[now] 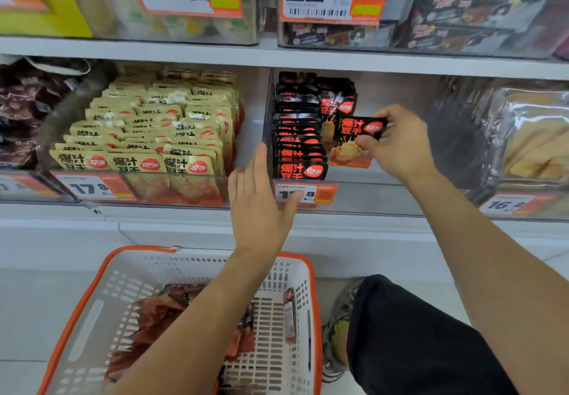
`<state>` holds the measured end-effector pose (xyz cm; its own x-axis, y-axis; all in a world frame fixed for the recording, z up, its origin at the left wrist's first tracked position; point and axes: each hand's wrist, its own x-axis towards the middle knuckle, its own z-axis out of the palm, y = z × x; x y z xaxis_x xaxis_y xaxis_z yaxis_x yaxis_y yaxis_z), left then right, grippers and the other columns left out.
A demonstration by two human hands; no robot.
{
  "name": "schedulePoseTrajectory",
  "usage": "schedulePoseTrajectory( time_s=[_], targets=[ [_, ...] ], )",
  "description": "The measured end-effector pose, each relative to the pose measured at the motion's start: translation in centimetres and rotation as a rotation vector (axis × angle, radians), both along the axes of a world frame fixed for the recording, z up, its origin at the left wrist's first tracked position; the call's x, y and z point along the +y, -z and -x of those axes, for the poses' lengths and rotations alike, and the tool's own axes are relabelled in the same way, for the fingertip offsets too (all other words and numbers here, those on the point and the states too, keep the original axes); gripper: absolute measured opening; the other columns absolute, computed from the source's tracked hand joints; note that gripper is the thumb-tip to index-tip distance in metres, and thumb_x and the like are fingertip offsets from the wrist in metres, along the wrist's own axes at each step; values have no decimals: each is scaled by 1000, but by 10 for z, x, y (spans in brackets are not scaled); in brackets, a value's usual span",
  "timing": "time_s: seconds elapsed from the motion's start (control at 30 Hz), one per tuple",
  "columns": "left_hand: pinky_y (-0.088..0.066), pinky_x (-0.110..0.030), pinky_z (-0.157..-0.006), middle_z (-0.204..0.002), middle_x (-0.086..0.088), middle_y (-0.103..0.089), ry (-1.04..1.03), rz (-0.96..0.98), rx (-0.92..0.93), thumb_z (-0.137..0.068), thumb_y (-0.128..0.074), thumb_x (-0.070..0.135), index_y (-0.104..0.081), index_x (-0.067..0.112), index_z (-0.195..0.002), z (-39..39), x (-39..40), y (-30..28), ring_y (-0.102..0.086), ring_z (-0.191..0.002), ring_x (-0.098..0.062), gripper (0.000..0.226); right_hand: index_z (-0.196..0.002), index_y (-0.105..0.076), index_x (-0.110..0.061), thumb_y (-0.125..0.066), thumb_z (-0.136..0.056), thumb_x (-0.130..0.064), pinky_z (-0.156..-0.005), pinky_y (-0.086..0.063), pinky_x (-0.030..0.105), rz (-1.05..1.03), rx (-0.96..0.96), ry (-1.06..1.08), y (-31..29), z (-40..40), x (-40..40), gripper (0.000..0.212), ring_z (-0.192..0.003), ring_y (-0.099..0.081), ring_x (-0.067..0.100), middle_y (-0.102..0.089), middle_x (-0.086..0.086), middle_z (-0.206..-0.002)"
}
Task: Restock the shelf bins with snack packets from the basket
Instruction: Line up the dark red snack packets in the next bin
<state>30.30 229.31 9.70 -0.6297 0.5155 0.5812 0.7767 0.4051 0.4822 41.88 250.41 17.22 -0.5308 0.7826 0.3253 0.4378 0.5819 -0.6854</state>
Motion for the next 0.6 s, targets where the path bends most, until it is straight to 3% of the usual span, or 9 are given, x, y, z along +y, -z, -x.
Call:
schedulePoseTrajectory(
  time_s=[0.13,0.27,0.4,0.6],
  targets=[
    [-40,-49,-103,-115,-13,-62,26,-49,-21,-81,-77,48,-33,3,-151,2,-2,1,-40,-104,-22,94,-95,-62,-14,-85,-73,-8,-78,-52,32,36,-29,51,1,33,11,33,-79,-62,20,-66,4,-90],
    [-42,-49,-99,-107,-11,-61,40,-42,-18,-81,-76,49,-34,3,-150,6,-4,2,-41,-98,-21,93,-109,-66,-6,-82,-76,-5,-72,-44,18,83,-41,103,14,57,14,36,-82,-62,16,-67,6,-98],
    [-40,-44,-97,-98,-9,-57,63,-42,-11,-82,-78,41,-35,2,-149,10,-6,5,-41,-95,-23,88,-114,-68,-14,-82,-75,-13,-85,-47,30,-75,-154,177,17,66,20,41,-102,-63,29,-58,11,-122],
    [-38,-43,-98,-102,-10,-57,80,-45,-15,-83,-75,40,-34,3,-150,11,-5,7,-42,-98,-26,87,-114,-67,-15,-84,-75,-15,-84,-48,35,-135,-235,214,14,63,34,42,-96,-64,35,-53,13,-120]
  ],
)
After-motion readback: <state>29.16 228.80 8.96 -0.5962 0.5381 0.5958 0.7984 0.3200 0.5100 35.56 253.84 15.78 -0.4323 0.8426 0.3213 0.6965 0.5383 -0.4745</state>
